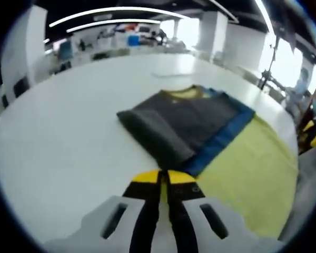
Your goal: Fold the garment on the visible template until the final outline fits inside the template.
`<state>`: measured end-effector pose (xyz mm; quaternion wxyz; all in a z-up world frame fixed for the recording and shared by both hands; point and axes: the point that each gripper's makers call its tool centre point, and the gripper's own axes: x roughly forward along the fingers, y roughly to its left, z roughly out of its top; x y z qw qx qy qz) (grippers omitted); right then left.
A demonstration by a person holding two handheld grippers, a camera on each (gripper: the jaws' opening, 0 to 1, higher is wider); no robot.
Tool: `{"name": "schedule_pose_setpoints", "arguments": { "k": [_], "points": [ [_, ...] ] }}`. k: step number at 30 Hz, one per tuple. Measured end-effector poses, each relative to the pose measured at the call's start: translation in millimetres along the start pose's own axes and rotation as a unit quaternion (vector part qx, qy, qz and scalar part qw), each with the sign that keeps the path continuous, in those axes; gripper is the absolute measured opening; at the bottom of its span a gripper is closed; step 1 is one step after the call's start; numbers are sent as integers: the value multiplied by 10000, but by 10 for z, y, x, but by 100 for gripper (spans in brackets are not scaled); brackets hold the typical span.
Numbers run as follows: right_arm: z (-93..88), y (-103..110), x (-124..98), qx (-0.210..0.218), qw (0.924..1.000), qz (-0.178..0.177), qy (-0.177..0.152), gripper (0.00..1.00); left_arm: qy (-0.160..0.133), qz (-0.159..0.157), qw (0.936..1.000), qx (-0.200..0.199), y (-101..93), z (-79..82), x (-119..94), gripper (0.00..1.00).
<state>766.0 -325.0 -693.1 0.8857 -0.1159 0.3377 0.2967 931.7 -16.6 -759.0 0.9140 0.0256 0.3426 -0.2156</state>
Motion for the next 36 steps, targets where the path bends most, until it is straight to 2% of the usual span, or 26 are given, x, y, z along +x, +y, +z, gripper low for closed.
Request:
{"name": "schedule_pose_setpoints", "arguments": {
  "k": [4,12,20,25,36],
  "points": [
    [-1,15,13,5,10000,25,2,28,32,88,9995,-295,51,-44,-8,0],
    [12,19,18,-13,10000,27,-8,28,-44,257,9989,-382,47,-86,-16,0],
    [-10,21,12,0,10000,26,13,28,-107,428,9985,-329,79,-151,-36,0],
    [-4,14,-5,9,10000,15,-15,28,-80,497,9983,-294,150,-118,-8,0],
    [-62,-18,-32,87,10000,-21,17,30,-14,467,9989,-104,121,-122,-14,1]
  ]
}}
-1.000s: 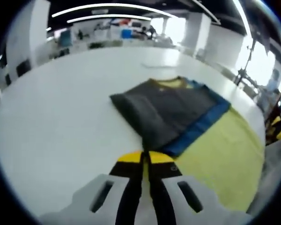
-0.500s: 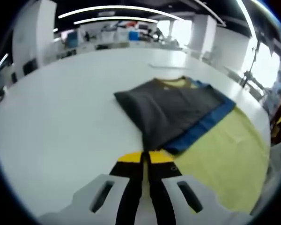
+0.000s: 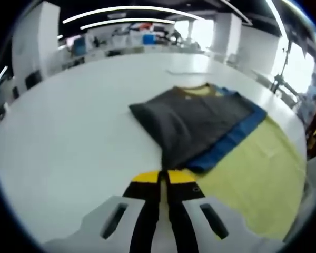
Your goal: Fold the garment on the visible template until the final outline fits inside the template.
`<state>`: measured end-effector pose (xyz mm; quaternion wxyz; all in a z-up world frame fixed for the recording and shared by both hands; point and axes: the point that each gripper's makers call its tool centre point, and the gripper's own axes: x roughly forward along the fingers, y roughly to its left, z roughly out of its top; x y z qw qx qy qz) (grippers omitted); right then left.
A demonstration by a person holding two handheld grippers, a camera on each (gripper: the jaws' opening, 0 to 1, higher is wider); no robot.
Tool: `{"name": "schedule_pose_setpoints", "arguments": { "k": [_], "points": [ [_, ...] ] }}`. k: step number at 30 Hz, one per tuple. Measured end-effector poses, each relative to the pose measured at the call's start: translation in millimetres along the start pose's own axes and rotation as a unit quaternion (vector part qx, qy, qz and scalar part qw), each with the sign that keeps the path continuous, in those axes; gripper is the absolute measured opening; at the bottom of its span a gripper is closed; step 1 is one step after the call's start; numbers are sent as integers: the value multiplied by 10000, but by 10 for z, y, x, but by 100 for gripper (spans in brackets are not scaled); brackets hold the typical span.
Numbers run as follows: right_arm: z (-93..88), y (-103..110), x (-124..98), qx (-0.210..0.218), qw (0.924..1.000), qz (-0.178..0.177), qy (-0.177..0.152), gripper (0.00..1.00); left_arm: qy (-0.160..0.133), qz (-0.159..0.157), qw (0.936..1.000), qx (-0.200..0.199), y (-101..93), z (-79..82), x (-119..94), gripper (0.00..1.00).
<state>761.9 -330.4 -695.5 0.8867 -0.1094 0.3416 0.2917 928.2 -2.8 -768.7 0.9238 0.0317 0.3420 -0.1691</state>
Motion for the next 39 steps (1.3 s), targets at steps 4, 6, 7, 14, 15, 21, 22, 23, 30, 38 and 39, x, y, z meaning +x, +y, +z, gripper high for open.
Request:
{"name": "schedule_pose_setpoints", "arguments": {
  "k": [4,6,7,14,15,21,22,23,30,38,39],
  "points": [
    [7,6,5,-17,10000,24,-13,31,4,27,10000,11,7,1,-9,12],
    [20,4,2,-23,10000,36,-38,31,-13,38,10000,13,14,7,-29,14],
    [23,1,1,-20,10000,36,-45,32,-4,27,10000,5,9,7,-41,13],
    [27,-22,0,-25,9999,54,-98,33,-94,-101,9999,-59,-106,1,-254,14],
    [23,-27,1,-14,9999,52,-105,34,-102,-132,9998,-50,-126,-5,-285,14],
    [-9,-59,26,25,9999,43,-101,38,-48,-299,9995,-55,-241,-61,-441,18],
    [-9,-60,28,31,9999,49,-100,39,-24,-337,9994,-79,-264,-69,-466,20],
    [-12,-60,34,33,9999,53,-97,41,-20,-361,9993,-71,-283,-72,-485,21],
    [-37,-95,47,40,9999,10,-92,53,49,-662,9978,-9,-474,-96,-670,30],
    [-51,-141,24,4,9999,-31,-117,64,183,-1029,9940,324,-708,-94,-916,45],
    [-53,-143,21,-6,9999,-27,-116,65,164,-1007,9940,387,-716,-85,-945,48]
  ]
}}
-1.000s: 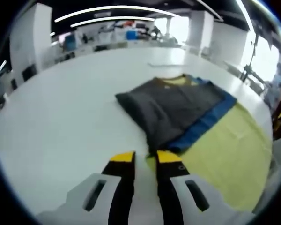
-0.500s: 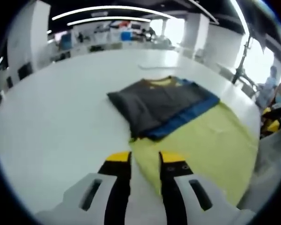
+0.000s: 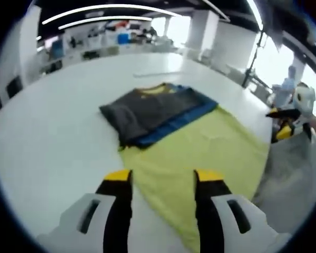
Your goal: Fold the garment on the visible template until the final outline fits inside the template.
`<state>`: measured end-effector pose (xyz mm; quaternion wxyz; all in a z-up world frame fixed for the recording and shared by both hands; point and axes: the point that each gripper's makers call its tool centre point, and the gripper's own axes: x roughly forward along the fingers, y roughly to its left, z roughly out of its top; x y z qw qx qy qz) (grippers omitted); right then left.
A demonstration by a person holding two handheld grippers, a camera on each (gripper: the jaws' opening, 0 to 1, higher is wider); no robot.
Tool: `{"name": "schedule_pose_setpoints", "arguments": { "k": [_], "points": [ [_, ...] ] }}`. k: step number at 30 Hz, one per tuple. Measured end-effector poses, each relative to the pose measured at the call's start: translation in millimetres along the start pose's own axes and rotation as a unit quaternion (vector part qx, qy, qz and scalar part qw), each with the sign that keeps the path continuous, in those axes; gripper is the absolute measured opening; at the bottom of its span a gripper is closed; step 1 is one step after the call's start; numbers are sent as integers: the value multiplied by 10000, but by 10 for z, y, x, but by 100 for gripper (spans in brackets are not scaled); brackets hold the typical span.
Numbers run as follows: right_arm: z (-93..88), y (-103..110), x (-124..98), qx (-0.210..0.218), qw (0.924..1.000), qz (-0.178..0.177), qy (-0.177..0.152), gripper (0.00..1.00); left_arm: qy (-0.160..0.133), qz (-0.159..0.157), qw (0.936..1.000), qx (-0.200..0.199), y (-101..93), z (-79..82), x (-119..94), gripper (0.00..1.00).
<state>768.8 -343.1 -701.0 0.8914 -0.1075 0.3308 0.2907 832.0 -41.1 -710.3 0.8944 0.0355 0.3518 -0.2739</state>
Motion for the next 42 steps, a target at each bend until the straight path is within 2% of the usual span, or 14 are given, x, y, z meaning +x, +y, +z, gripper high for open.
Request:
{"name": "schedule_pose_setpoints", "arguments": {
  "k": [2,8,10,13,19,24,28,32,34,37,40,42],
  "points": [
    [-6,-2,-6,-22,10000,5,9,67,8,-22,9999,144,-35,4,-47,53],
    [-21,-5,-29,-35,10000,53,27,75,44,-152,9997,167,-162,-28,-187,62],
    [-36,-5,-34,-54,9999,70,55,77,134,-254,9996,86,-222,-81,-203,70],
    [-53,-4,-46,-51,9999,103,54,78,331,-326,9989,91,-310,-209,-230,75],
    [-106,-7,-82,-26,9999,137,100,85,476,-385,9981,33,-406,-349,-321,88],
    [-147,0,-112,8,9997,182,136,92,586,-560,9967,-84,-551,-444,-403,99],
    [-184,20,-103,-9,9995,233,194,99,605,-646,9959,-178,-623,-488,-427,100],
    [-224,39,-92,-14,9993,276,247,100,724,-630,9951,-217,-679,-585,-459,100],
    [-242,73,-83,153,9989,362,241,100,722,-621,9949,-321,-697,-628,-469,100],
    [-313,94,-63,165,9984,393,363,98,814,-492,9936,-611,-665,-748,-478,99],
    [-372,106,-59,249,9977,446,438,96,884,-468,9926,-687,-676,-831,-487,94],
    [-401,100,-53,275,9976,436,467,96,890,-327,9935,-629,-658,-870,-495,89]
  ]
}}
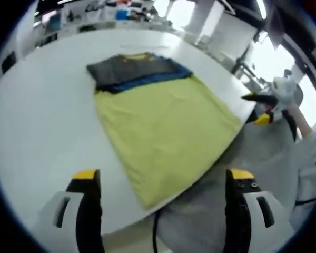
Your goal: Fold the garment on the visible template until the final outline fits inside the template.
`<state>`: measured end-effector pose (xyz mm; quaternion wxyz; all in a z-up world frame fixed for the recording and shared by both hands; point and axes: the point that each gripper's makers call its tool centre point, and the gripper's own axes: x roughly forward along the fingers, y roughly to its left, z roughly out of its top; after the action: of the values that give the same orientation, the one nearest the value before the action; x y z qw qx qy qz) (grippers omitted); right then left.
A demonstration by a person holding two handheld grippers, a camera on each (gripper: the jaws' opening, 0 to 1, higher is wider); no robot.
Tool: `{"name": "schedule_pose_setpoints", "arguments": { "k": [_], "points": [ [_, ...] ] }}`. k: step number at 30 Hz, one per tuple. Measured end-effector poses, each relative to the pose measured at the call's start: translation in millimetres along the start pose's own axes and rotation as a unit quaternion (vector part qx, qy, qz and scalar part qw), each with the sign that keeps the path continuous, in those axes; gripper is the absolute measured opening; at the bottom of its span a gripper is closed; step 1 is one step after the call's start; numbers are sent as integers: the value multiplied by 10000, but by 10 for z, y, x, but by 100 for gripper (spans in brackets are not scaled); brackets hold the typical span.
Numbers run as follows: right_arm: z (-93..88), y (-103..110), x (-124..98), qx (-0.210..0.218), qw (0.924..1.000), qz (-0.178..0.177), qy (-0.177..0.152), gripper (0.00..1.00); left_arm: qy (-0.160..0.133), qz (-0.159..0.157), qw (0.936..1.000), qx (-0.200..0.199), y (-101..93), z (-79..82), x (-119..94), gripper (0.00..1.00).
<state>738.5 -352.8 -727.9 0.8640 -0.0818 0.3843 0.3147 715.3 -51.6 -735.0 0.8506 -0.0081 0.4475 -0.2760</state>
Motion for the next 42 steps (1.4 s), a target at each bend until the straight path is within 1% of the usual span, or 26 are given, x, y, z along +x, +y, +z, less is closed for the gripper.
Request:
{"name": "schedule_pose_setpoints", "arguments": {
  "k": [1,2,3,5,6,7,9,11,14,17,19,20,21,23,25,27,29,31,33,35,36,39,42],
  "points": [
    [-14,-8,4,-5,10000,-20,18,96,29,-29,10000,-16,-9,-24,0,88],
    [-28,-10,12,-13,10000,-25,32,96,30,-79,9997,-234,-23,-47,4,88],
    [-32,-4,16,-18,10000,-6,29,97,26,-110,9993,-342,-28,-59,7,85],
    [-39,22,28,1,10000,46,27,97,-27,-99,9990,-442,-16,-71,6,79],
    [-53,30,34,25,10000,56,56,96,-54,-93,9988,-483,-18,-75,5,74],
    [-76,28,47,12,9999,37,102,94,-63,-129,9983,-558,-35,-89,10,72],
    [-123,28,65,-40,9998,26,204,93,40,-141,9976,-676,-47,-142,29,71],
    [-141,32,60,-52,9996,18,268,91,120,-73,9979,-626,-32,-187,41,69],
    [-139,25,50,3,9996,18,272,84,180,45,9976,-669,17,-221,37,63],
    [-149,15,49,19,9996,14,286,73,146,289,9977,-591,107,-230,22,53],
    [-171,4,46,32,9994,21,337,64,39,258,9971,-721,105,-208,19,48],
    [-183,-1,49,70,9993,36,364,62,50,212,9963,-835,98,-218,20,45],
    [-189,-3,53,90,9992,41,375,61,59,215,9961,-852,109,-224,25,42],
    [-197,-18,63,91,9992,21,401,60,90,238,9959,-868,123,-243,39,40],
    [-224,-40,65,19,9988,-19,496,53,140,222,9956,-895,128,-272,54,38],
    [-265,-77,83,-32,9981,-82,617,50,190,246,9951,-943,142,-302,68,36],
    [-303,-100,95,-95,9972,-114,729,47,195,228,9948,-971,133,-312,70,34],
    [-325,-132,96,-214,9964,-174,801,41,171,256,9945,-1004,146,-315,74,32],
    [-324,-150,96,-208,9964,-188,800,35,157,387,9945,-959,196,-321,72,26],
    [-308,-164,101,-120,9968,-169,770,31,134,399,9942,-993,209,-319,70,23],
    [-317,-171,113,-83,9967,-154,796,29,131,363,9933,-1089,207,-317,70,23],
    [-380,-200,138,-169,9949,-184,978,25,144,369,9931,-1108,220,-320,82,22],
    [-404,-222,153,-187,9943,-201,1034,25,253,440,9923,-1129,241,-352,97,21]
  ]
}}
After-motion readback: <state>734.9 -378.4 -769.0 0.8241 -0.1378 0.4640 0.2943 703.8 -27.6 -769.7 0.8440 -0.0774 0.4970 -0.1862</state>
